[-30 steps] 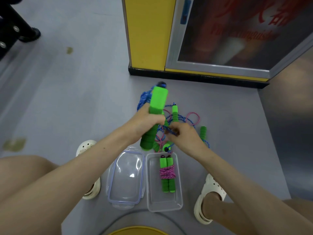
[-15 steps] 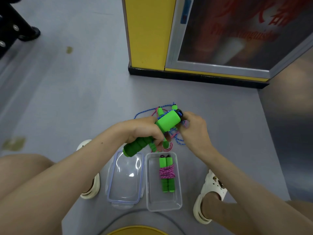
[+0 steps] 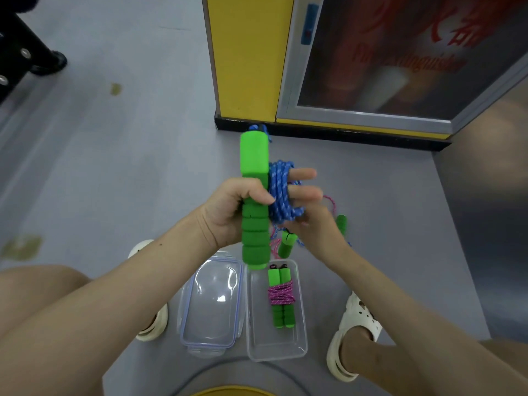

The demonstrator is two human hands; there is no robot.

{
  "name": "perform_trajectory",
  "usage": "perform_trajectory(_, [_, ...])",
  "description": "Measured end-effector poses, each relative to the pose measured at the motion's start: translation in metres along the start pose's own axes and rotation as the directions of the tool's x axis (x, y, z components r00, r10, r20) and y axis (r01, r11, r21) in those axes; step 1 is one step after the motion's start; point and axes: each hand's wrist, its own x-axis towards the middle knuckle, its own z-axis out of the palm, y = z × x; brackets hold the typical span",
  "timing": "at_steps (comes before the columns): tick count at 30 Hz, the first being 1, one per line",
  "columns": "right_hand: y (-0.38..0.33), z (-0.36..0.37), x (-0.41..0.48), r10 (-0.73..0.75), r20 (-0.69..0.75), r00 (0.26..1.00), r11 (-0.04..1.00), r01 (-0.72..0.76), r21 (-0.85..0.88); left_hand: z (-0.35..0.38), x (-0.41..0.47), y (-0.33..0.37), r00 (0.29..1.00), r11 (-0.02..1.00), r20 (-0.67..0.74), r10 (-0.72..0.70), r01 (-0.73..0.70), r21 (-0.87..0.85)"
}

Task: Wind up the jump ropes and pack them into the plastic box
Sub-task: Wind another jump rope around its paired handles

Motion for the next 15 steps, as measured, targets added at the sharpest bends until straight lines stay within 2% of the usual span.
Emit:
perform_trajectory(2, [-0.004, 0.002, -0.004, 0.073, 0.095, 0.993, 0.994, -0.08, 0.072, 0.004, 0.003, 0.0, 0.976, 0.996, -0.197, 0.088, -0.09, -0.003])
perform_trajectory(5, [-0.009, 0.002, -0.006, 0.107, 0.221, 0.969, 0.984, -0.134, 0.113, 0.005, 0.007, 0.0, 0.867, 0.988, -0.475, 0.15, -0.148, 0.041])
perform_trajectory(7, [-0.011, 0.003, -0.006, 0.108, 0.257, 0.96, 0.987, -0.135, 0.091, 0.003, 0.006, -0.002, 0.785, 0.979, -0.596, 0.172, -0.066, 0.194])
perform_trajectory(9, [-0.012, 0.006, -0.006, 0.116, 0.279, 0.953, 0.987, -0.141, 0.07, -0.002, 0.006, -0.005, 0.732, 0.912, -0.656, 0.181, 0.126, 0.391])
perform_trajectory(11, [-0.012, 0.007, -0.005, 0.114, 0.27, 0.956, 0.989, -0.135, 0.059, -0.005, 0.004, -0.006, 0.713, 0.767, -0.684, 0.154, 0.35, 0.538])
perform_trajectory(13, [-0.012, 0.006, -0.004, 0.101, 0.248, 0.963, 0.994, -0.111, 0.024, -0.006, 0.004, -0.009, 0.709, 0.549, -0.692, 0.136, 0.528, 0.648])
perform_trajectory(15, [-0.009, 0.005, -0.003, 0.097, 0.239, 0.966, 0.995, -0.098, -0.008, -0.008, 0.005, -0.013, 0.724, 0.351, -0.67, 0.164, 0.592, 0.725])
